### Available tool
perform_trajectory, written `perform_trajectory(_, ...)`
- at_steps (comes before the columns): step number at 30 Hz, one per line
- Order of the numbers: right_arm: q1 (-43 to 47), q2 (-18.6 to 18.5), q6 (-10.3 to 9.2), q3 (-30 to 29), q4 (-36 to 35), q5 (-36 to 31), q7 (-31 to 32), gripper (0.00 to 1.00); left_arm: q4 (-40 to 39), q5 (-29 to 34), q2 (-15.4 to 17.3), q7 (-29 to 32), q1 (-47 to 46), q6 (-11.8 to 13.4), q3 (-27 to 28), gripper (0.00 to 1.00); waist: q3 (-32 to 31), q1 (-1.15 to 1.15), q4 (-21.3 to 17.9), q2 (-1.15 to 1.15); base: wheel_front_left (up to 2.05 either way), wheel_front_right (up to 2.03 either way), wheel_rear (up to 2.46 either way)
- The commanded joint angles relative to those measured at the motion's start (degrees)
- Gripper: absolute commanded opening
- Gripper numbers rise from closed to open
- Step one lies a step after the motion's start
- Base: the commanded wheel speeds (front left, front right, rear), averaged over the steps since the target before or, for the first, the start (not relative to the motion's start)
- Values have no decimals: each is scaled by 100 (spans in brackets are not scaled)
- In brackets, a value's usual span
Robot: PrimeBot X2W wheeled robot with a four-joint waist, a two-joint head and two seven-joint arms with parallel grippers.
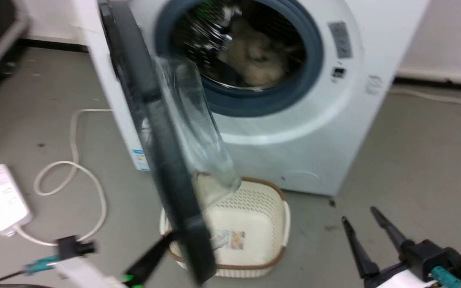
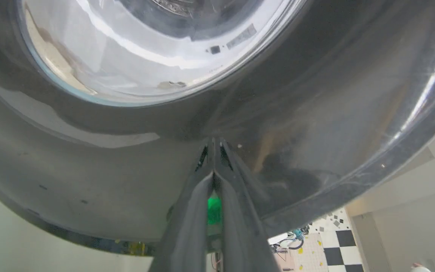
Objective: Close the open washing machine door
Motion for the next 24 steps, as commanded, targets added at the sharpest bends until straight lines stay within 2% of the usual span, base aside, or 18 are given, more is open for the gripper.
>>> perform_trajectory(1, -78, -54, 3, -33, -22, -19, -16, 100, -2, -42, -30, -135, -39, -41, -184, 0, 310, 0, -349, 0, 0, 0, 0)
perform_trajectory(7, -295, -74, 3, -58, -45, 60, -18, 100, 451, -133, -31, -1286, -687, -85, -1187, 0, 827, 0, -1132, 0, 0, 0, 0)
perform_trajectory(12, -470, -26, 3, -9, 13, 123, -22, 100, 1134, -217, -32, -2209, -1531, -104, -1667, 0, 1169, 0, -1846, 0, 0, 0, 0)
perform_trajectory(19, -652, 142, 3, 16, 40, 226, -24, 100, 2257, -116, -32, -3359, -2916, -113, -1706, 0, 1537, 0, -2691, 0, 0, 0, 0)
perform_trajectory(24, -668, 237, 3, 36, 58, 252, -24, 100, 3105, 14, -32, -4042, -3773, -117, -1536, 0, 1618, 0, -2914, 0, 0, 0, 0)
